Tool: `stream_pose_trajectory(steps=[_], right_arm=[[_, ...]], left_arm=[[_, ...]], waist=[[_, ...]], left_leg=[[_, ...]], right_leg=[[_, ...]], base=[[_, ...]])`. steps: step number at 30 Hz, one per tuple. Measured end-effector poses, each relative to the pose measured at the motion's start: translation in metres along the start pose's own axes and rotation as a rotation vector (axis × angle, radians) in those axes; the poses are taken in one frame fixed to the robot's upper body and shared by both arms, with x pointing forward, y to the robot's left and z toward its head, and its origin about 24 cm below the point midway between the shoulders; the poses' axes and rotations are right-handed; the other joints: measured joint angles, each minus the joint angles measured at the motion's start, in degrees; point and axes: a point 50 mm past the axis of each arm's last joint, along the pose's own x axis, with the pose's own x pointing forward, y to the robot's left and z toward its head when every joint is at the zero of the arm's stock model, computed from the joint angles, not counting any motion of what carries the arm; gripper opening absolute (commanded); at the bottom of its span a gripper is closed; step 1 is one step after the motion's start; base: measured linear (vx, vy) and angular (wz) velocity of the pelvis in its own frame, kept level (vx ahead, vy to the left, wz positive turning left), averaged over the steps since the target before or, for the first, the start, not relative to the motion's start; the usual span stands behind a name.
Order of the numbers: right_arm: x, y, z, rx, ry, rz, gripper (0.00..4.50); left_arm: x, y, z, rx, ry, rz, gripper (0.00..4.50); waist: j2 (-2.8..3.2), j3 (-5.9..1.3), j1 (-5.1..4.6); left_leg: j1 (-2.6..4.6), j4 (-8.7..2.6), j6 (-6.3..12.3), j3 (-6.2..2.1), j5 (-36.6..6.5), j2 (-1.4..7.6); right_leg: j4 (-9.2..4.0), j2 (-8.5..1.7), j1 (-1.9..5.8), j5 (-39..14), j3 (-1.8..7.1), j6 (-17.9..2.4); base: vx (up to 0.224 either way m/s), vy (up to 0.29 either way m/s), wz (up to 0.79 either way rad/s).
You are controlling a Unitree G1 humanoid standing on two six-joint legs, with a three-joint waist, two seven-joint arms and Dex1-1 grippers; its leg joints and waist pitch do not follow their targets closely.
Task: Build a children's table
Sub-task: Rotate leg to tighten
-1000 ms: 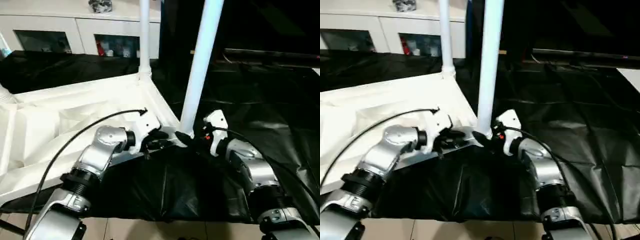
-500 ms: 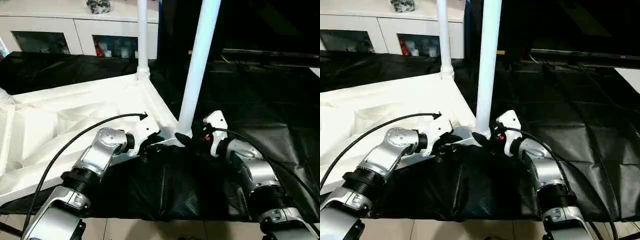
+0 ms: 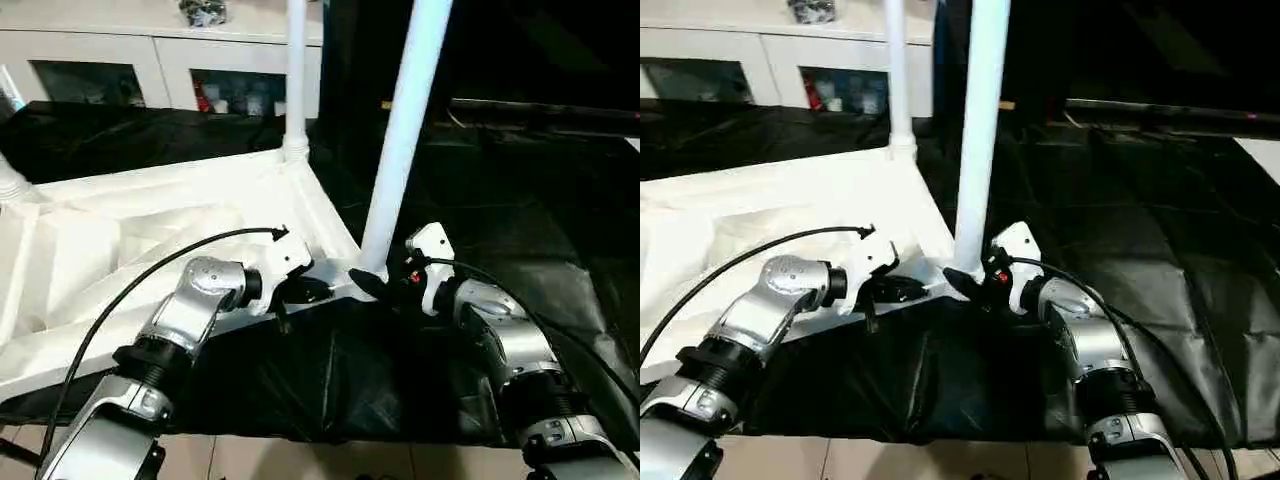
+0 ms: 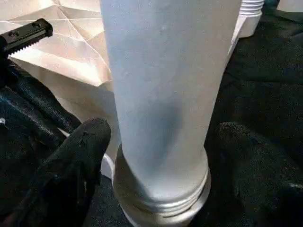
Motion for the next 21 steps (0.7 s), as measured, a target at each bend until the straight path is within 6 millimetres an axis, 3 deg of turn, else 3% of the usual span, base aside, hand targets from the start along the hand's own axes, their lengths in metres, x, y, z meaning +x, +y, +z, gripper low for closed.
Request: stream_pose_trajectory(steps=[7, 19, 20, 21], right_arm=[[-0.0030, 0.0010, -0.0027, -0.018, 0.036, 0.073, 4.47], [-0.0036, -0.0007, -0.0050, -0.098, 0.123, 0.149, 4.47], [-0.0036, -0.0007, -0.0051, -0.099, 0.124, 0.149, 4.50], [-0.0036, -0.0007, -0.0053, -0.099, 0.125, 0.149, 4.50]], left_arm=[[-0.0014, -0.0027, 0.0001, 0.071, 0.033, -0.017, 0.00], [-0.0041, -0.0043, -0.0001, 0.049, 0.027, -0.050, 0.00], [-0.0042, -0.0043, -0.0002, 0.045, 0.027, -0.051, 0.45], [-0.0043, -0.0043, -0.0002, 0.044, 0.026, -0.051, 0.56]], waist=[[-0.13, -0.08, 0.02], [-0.18, -0.12, 0.50], [-0.18, -0.12, 0.51], [-0.18, -0.12, 0.51]], left_leg=[[0.08, 0.01, 0.00, 0.00, 0.00, 0.00], [0.09, 0.06, 0.00, 0.00, 0.00, 0.00], [0.09, 0.05, -0.01, 0.00, 0.00, 0.00], [0.09, 0.05, 0.00, 0.00, 0.00, 0.00]], right_leg=[[0.01, 0.00, 0.07, -0.06, 0.01, 0.10], [0.07, 0.00, 0.07, -0.06, 0.02, 0.10], [0.07, 0.00, 0.06, -0.06, 0.02, 0.10], [0.07, 0.00, 0.06, -0.06, 0.02, 0.10]], base=[[0.000, 0.000, 0.00], [0.000, 0.000, 0.00], [0.000, 0.000, 0.00], [0.000, 0.000, 0.00]])
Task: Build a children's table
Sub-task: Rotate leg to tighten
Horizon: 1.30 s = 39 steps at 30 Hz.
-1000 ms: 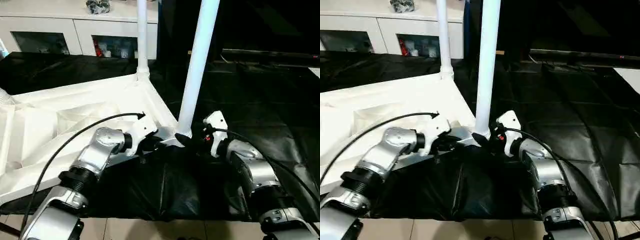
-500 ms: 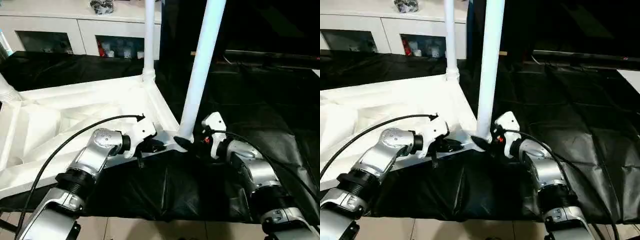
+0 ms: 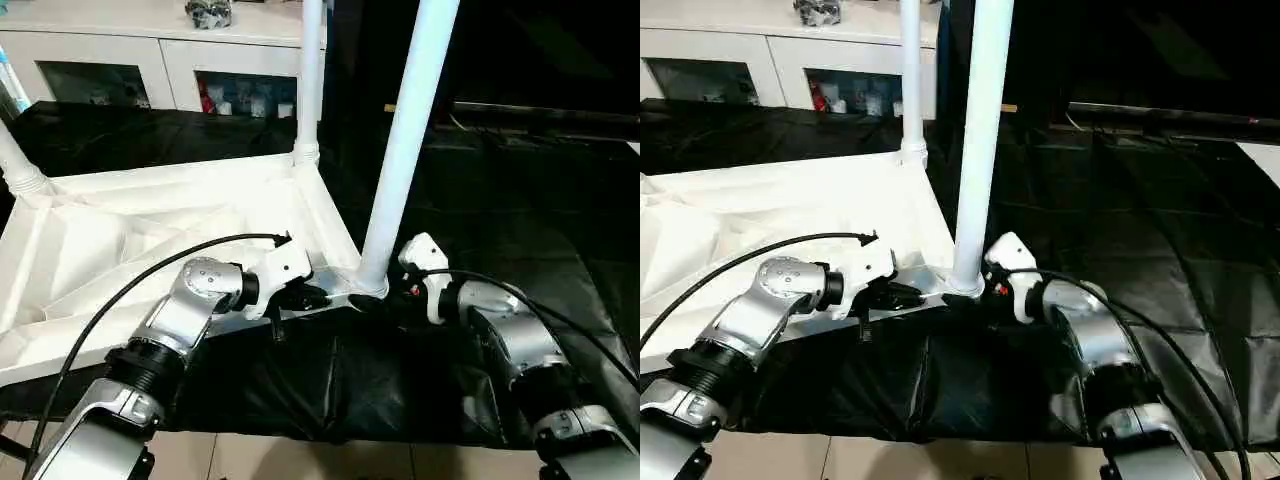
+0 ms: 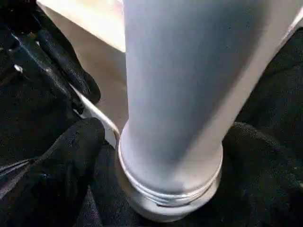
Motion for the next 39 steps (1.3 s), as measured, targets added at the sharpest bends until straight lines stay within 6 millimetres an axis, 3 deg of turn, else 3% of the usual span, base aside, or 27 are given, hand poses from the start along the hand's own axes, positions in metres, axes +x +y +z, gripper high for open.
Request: stream_pose_trajectory(steps=[12, 18, 28, 39], right_arm=[[0.001, 0.000, -0.002, -0.003, 0.003, 0.010, 4.50], [0.001, 0.000, -0.002, -0.009, -0.002, 0.011, 4.50], [0.005, -0.001, 0.003, -0.011, -0.011, 0.027, 4.50], [0.014, 0.002, 0.003, 0.019, -0.017, 0.087, 3.57]], left_arm=[[-0.005, 0.000, -0.005, -0.009, 0.028, -0.017, 0.56], [-0.006, 0.001, -0.006, -0.019, 0.026, -0.023, 0.08], [-0.007, -0.001, -0.006, -0.024, 0.018, -0.056, 0.08], [-0.009, -0.003, -0.008, -0.027, 0.012, -0.064, 0.00]], waist=[[0.00, 0.00, -0.29], [0.00, 0.00, -0.32], [0.02, 0.00, -0.30], [-0.01, -0.03, -0.35]], left_leg=[[0.08, 0.05, 0.00, 0.00, 0.00, 0.01], [0.09, 0.08, -0.01, 0.00, 0.00, 0.00], [0.10, 0.14, -0.01, 0.00, 0.00, 0.00], [0.12, 0.15, -0.01, 0.00, 0.00, 0.00]], right_leg=[[0.25, 0.00, -0.03, -0.03, 0.02, 0.04], [0.28, 0.00, -0.03, -0.03, 0.04, 0.04], [0.36, -0.01, -0.03, -0.03, 0.05, 0.03], [0.43, -0.02, -0.04, -0.04, 0.06, 0.05]], base=[[0.000, 0.000, 0.00], [0.000, 0.000, 0.00], [0.000, 0.000, 0.00], [0.000, 0.000, 0.00]])
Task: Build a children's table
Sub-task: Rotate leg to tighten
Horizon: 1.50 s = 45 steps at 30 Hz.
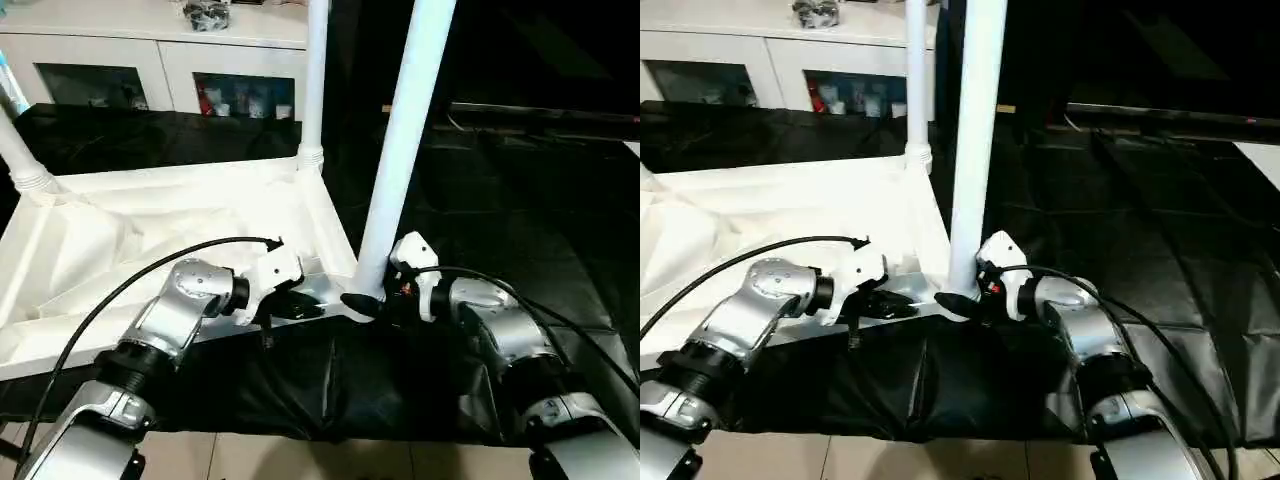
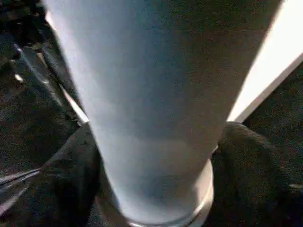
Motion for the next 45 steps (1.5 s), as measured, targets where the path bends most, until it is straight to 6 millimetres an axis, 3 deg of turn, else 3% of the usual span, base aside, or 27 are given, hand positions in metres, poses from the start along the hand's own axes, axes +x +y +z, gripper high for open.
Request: stream_pose_trajectory(steps=[12, 21, 25, 26, 29, 35, 40, 44, 45], right_arm=[[0.007, 0.003, -0.001, 0.040, -0.027, -0.029, 2.72], [0.037, -0.004, 0.002, 0.238, -0.104, -0.552, 2.68], [0.040, -0.004, 0.005, 0.241, -0.112, -0.625, 2.68], [0.040, -0.004, 0.004, 0.231, -0.118, -0.623, 2.68], [0.036, -0.004, 0.003, 0.223, -0.132, -0.574, 3.40], [0.022, -0.005, 0.002, 0.192, -0.142, -0.378, 3.87], [0.013, -0.004, 0.009, 0.127, -0.134, -0.215, 3.96], [-0.007, -0.006, 0.008, 0.046, -0.057, -0.044, 3.96], [-0.008, -0.005, 0.008, 0.039, -0.047, -0.012, 3.79]], left_arm=[[0.003, 0.001, 0.000, -0.041, -0.011, 0.060, 0.00], [0.038, 0.010, 0.018, -0.144, -0.023, 0.304, 0.00], [0.045, 0.011, 0.022, -0.151, -0.030, 0.326, 0.00], [0.045, 0.010, 0.022, -0.148, -0.032, 0.322, 0.00], [0.042, 0.010, 0.021, -0.139, -0.033, 0.300, 0.00], [0.028, 0.008, 0.013, -0.078, -0.033, 0.244, 0.00], [0.020, 0.001, 0.010, -0.020, -0.038, 0.151, 0.00], [0.011, -0.004, 0.005, -0.006, -0.034, 0.072, 0.00], [0.010, -0.004, 0.004, -0.002, -0.034, 0.062, 0.00]], waist=[[-0.01, -0.02, -0.43], [0.08, -0.06, -1.08], [0.18, -0.12, -1.03], [0.25, -0.16, -1.02], [0.29, -0.18, -0.99], [0.32, -0.16, -1.03], [0.32, -0.15, -0.60], [0.26, -0.14, -0.33], [0.23, -0.13, -0.29]], left_leg=[[0.01, 0.11, 0.00, 0.00, 0.00, -0.02], [-0.02, 0.40, 0.00, -0.01, 0.01, -0.05], [-0.11, 0.38, 0.00, -0.04, 0.00, -0.04], [-0.16, 0.37, 0.01, -0.04, 0.00, -0.04], [-0.17, 0.22, 0.02, -0.04, -0.01, -0.04], [-0.11, 0.01, 0.01, -0.05, -0.01, 0.02], [-0.05, 0.10, 0.01, -0.04, 0.00, 0.01], [-0.28, 0.20, 0.02, -0.04, 0.00, 0.00], [-0.29, 0.20, 0.02, -0.04, 0.00, 0.00]], right_leg=[[0.05, -0.03, 0.02, -0.01, 0.02, 0.02], [-0.07, -0.07, 0.00, -0.03, -0.03, 0.06], [-0.14, -0.07, -0.02, -0.03, -0.09, 0.07], [-0.13, -0.07, -0.03, -0.03, -0.08, 0.07], [-0.13, -0.07, -0.06, -0.03, -0.10, 0.07], [-0.04, 0.00, -0.15, -0.03, -0.15, 0.06], [-0.05, -0.07, -0.08, -0.03, -0.10, 0.06], [-0.09, -0.10, -0.06, -0.03, -0.08, 0.06], [-0.08, -0.09, -0.07, -0.03, -0.08, 0.06]], base=[[0.000, 0.000, 0.00], [0.000, 0.000, 0.00], [0.000, 0.000, 0.00], [0.000, 0.000, 0.00], [0.000, 0.000, 0.00], [0.000, 0.000, 0.00], [0.000, 0.000, 0.00], [0.000, 0.000, 0.00], [0.000, 0.000, 0.00]])
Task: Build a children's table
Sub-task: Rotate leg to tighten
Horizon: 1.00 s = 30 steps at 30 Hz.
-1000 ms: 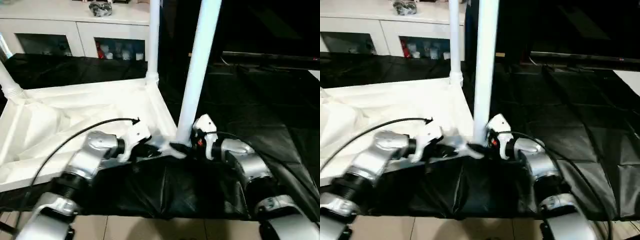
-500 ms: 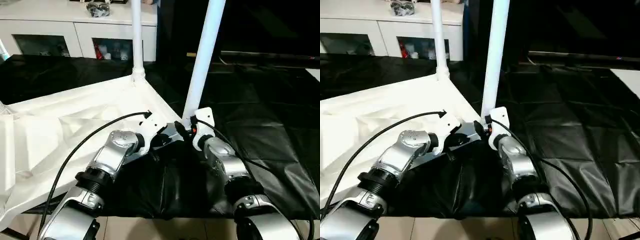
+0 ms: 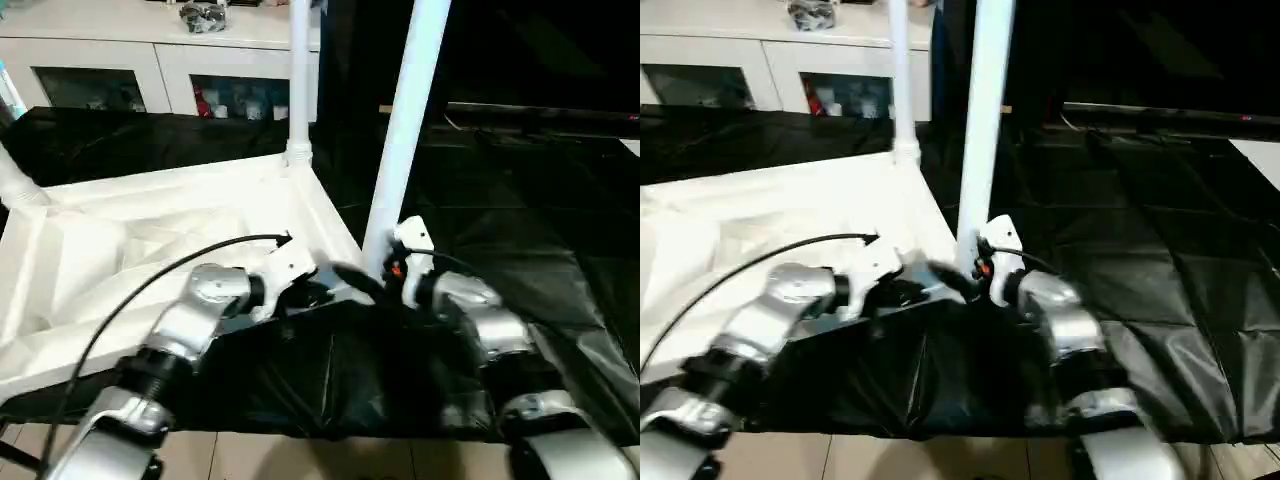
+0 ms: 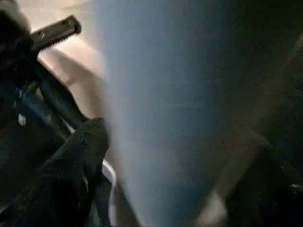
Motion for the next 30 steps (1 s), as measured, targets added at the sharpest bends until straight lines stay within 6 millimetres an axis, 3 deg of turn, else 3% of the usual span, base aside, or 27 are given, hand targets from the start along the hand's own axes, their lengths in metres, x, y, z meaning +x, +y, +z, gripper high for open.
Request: stream_pose_trajectory(steps=[8, 16, 21, 25, 30], right_arm=[[-0.008, 0.009, -0.004, -0.049, 0.084, 0.201, 3.15], [-0.010, 0.012, -0.006, -0.059, 0.104, 0.241, 2.59], [-0.010, 0.014, -0.006, -0.059, 0.103, 0.250, 2.56], [-0.009, 0.014, -0.008, -0.041, 0.094, 0.225, 2.54], [-0.001, 0.007, -0.011, 0.025, 0.040, -0.008, 2.54]], left_arm=[[-0.011, -0.005, -0.004, 0.015, 0.013, -0.115, 0.00], [-0.013, -0.006, -0.005, 0.018, 0.018, -0.151, 0.00], [-0.013, -0.006, -0.005, 0.018, 0.017, -0.153, 0.00], [-0.009, -0.006, -0.005, 0.008, 0.010, -0.134, 0.00], [0.004, 0.001, -0.001, -0.043, 0.006, 0.000, 0.00]], waist=[[0.00, 0.00, 0.37], [-0.04, -0.01, 0.77], [-0.05, -0.02, 0.81], [-0.11, -0.04, 0.99], [-0.31, -0.03, 0.55]], left_leg=[[-0.02, -0.04, 0.00, 0.00, 0.00, 0.03], [0.04, -0.04, 0.00, 0.00, 0.00, 0.03], [0.03, -0.04, 0.00, 0.01, 0.00, 0.03], [0.07, -0.03, 0.00, 0.01, 0.00, 0.01], [0.23, 0.09, -0.01, 0.03, 0.00, -0.01]], right_leg=[[0.02, 0.02, -0.03, -0.01, 0.00, 0.01], [0.04, 0.02, -0.01, -0.01, 0.00, 0.01], [0.03, 0.02, -0.01, -0.02, 0.00, 0.02], [0.04, 0.00, 0.04, -0.02, 0.03, 0.03], [0.02, 0.00, 0.08, -0.03, 0.02, 0.05]], base=[[0.000, 0.000, 0.00], [0.000, 0.000, 0.00], [0.000, 0.000, 0.00], [0.000, 0.000, 0.00], [0.000, 0.000, 0.00]])
